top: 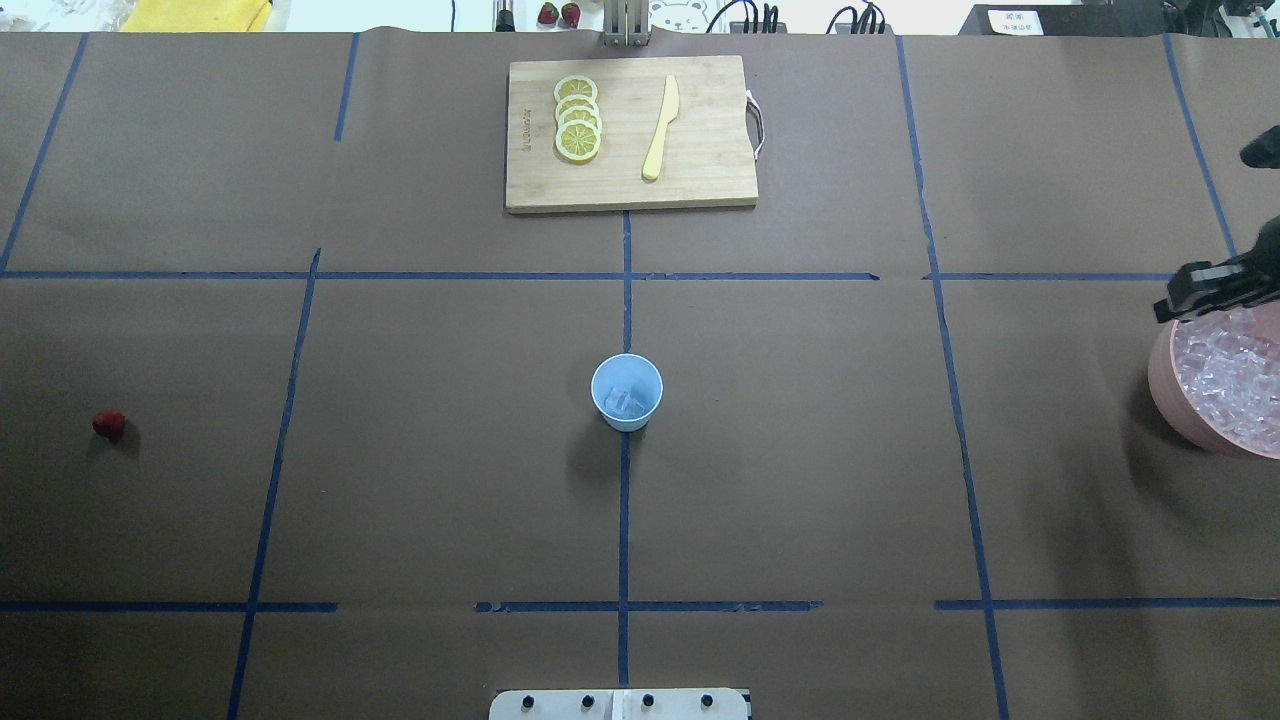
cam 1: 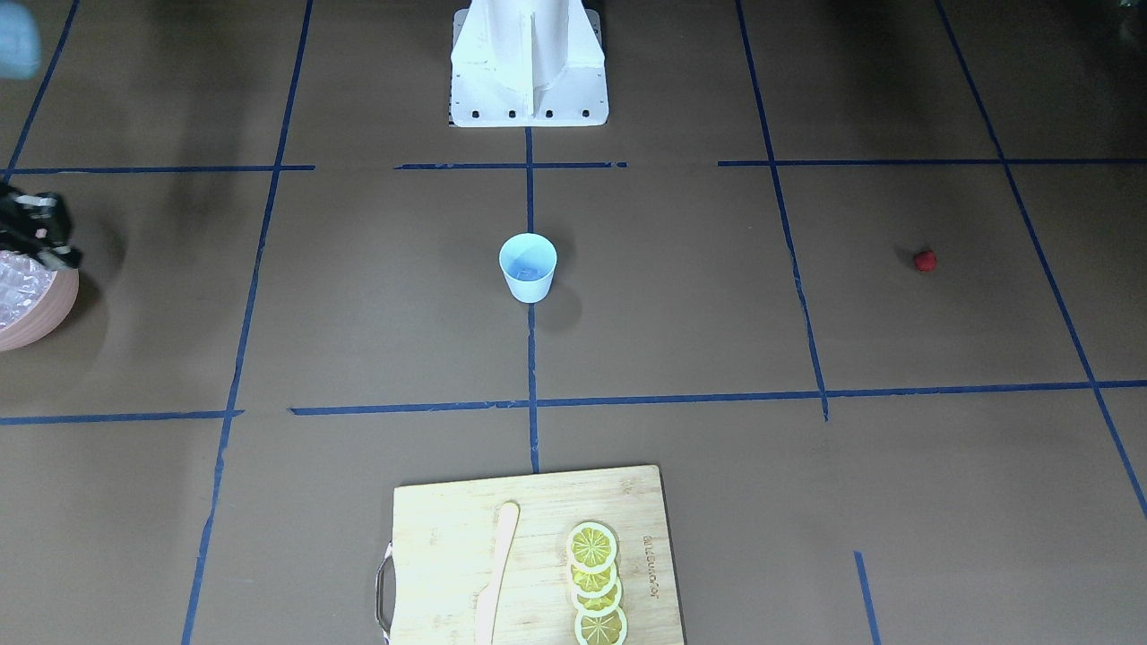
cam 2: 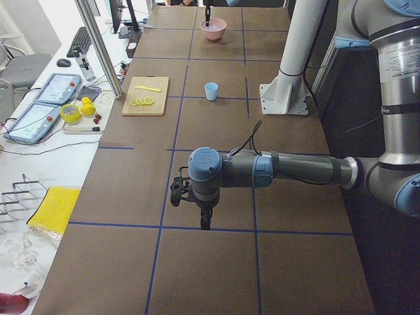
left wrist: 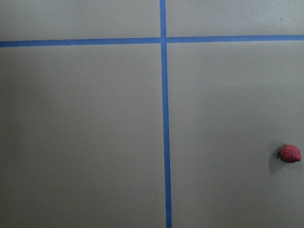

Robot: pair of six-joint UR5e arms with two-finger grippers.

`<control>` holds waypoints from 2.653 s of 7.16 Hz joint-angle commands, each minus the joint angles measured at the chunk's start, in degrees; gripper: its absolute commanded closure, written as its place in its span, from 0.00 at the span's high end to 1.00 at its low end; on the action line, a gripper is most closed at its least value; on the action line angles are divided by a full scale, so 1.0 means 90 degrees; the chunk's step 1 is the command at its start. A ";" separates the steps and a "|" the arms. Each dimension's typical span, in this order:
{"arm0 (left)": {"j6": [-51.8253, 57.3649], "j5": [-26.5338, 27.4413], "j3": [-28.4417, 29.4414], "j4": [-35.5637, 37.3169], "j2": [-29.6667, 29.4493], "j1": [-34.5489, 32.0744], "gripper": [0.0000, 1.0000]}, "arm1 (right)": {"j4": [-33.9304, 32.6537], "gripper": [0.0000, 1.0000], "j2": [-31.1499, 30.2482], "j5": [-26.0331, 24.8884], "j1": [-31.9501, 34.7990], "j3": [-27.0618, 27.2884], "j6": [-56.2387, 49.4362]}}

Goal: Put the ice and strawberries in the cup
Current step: 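Carry the third ice cube over the light-blue cup, then lower the ice cube into the cup and open the right gripper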

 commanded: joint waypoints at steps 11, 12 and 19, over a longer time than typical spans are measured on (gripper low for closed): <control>0.0000 -0.0039 -0.0174 -0.0010 -0.0002 0.0010 1.00 | 0.0005 0.01 0.4377 -0.2152 -0.3492 -0.2076 0.5526; -0.0010 -0.0030 -0.0272 0.0000 0.0008 0.0000 1.00 | 0.0005 0.02 0.4435 -0.2271 -0.3727 -0.2087 0.5632; 0.0000 -0.0039 -0.0293 -0.0010 0.0125 0.0000 1.00 | -0.0015 0.24 0.4533 -0.2691 -0.3817 -0.2185 0.5770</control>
